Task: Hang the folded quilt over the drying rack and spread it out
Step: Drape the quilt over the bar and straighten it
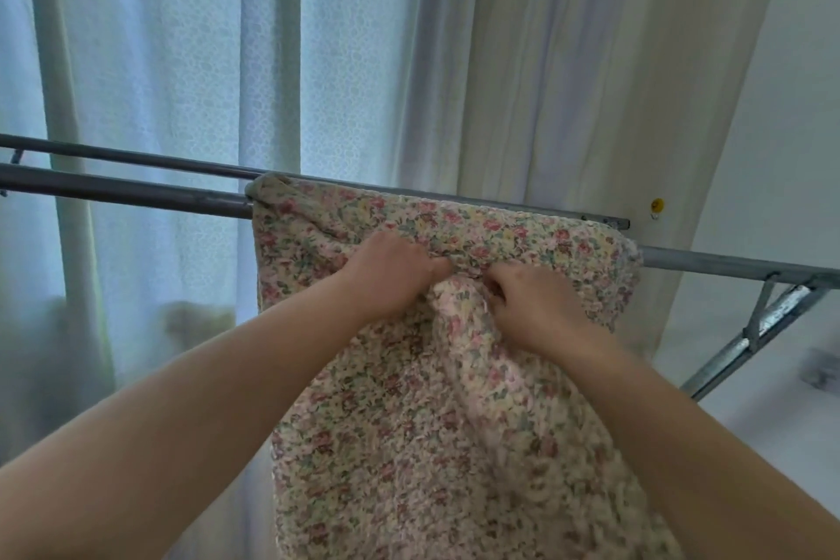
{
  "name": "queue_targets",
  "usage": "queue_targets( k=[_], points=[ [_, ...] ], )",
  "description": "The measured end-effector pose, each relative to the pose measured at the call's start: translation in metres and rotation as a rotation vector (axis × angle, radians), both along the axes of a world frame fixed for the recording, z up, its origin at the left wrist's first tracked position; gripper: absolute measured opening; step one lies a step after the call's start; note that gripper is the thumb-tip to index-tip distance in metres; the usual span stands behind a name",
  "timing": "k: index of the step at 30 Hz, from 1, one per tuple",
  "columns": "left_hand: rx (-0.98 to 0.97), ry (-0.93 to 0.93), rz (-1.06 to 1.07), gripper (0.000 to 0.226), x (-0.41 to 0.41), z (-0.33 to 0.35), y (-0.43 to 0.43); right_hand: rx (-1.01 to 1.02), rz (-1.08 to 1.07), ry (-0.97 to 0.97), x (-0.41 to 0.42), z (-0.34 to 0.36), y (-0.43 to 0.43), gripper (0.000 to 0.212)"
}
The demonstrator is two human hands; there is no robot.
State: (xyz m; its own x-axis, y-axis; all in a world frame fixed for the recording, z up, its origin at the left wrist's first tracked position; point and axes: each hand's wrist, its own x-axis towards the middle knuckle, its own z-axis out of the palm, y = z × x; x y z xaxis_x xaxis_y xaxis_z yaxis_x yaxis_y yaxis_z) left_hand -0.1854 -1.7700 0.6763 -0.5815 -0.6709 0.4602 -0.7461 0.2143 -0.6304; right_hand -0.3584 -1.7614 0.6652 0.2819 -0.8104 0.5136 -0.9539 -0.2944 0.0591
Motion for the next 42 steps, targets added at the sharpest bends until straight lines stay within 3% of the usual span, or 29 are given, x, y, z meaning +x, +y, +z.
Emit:
queue_targets(
  k=[2, 6, 9, 12, 15, 17, 20, 23, 29, 33, 35, 38, 42],
  points=[
    [0.023, 0.09, 0.04, 0.037, -0.004, 0.007, -0.003, -0.048, 0.057, -0.074, 0.007, -0.009, 0.012, 0.036],
    [0.101, 0.226, 0.074, 0.034, -0.002, 0.013, -0.003, 0.167, -0.092, 0.001, 0.005, -0.03, 0.029, 0.096],
    [0.137, 0.302, 0.043, 0.036, 0.002, 0.014, -0.004, 0.14, -0.19, 0.03, -0.005, -0.053, 0.029, 0.111],
    [0.167, 0.338, 0.019, 0.037, 0.005, 0.012, -0.003, 0.054, -0.214, -0.079, -0.021, -0.066, 0.026, 0.098],
    [0.158, 0.29, 0.018, 0.045, 0.008, 0.006, 0.0, 0.014, -0.196, -0.163, -0.043, -0.056, 0.023, 0.06],
    [0.17, 0.289, 0.02, 0.059, 0.008, 0.004, 0.004, 0.01, -0.206, -0.157, -0.051, -0.031, 0.027, 0.033],
    [0.199, 0.377, 0.018, 0.07, 0.013, 0.002, 0.01, -0.103, -0.225, -0.081, -0.053, 0.011, 0.032, 0.016],
    [0.169, 0.427, 0.014, 0.073, 0.021, -0.001, 0.01, -0.242, -0.289, 0.007, -0.047, 0.037, 0.025, 0.023],
    [0.313, 0.574, -0.04, 0.081, 0.029, -0.001, 0.012, -0.503, -0.247, 0.122, -0.025, 0.068, 0.016, 0.038],
    [0.371, 0.699, -0.157, 0.092, 0.037, 0.001, 0.018, -0.822, -0.179, 0.174, -0.007, 0.085, -0.007, 0.021],
    [0.408, 0.796, -0.193, 0.09, 0.042, 0.001, 0.019, -0.887, -0.19, 0.22, 0.004, 0.097, -0.021, 0.019],
    [0.458, 0.965, -0.252, 0.082, 0.047, 0.0, 0.019, -0.77, -0.25, 0.261, 0.017, 0.116, -0.038, 0.035],
    [0.467, 1.072, -0.289, 0.081, 0.046, -0.001, 0.02, -0.343, -0.322, 0.116, 0.015, 0.128, -0.059, 0.054]
  ],
)
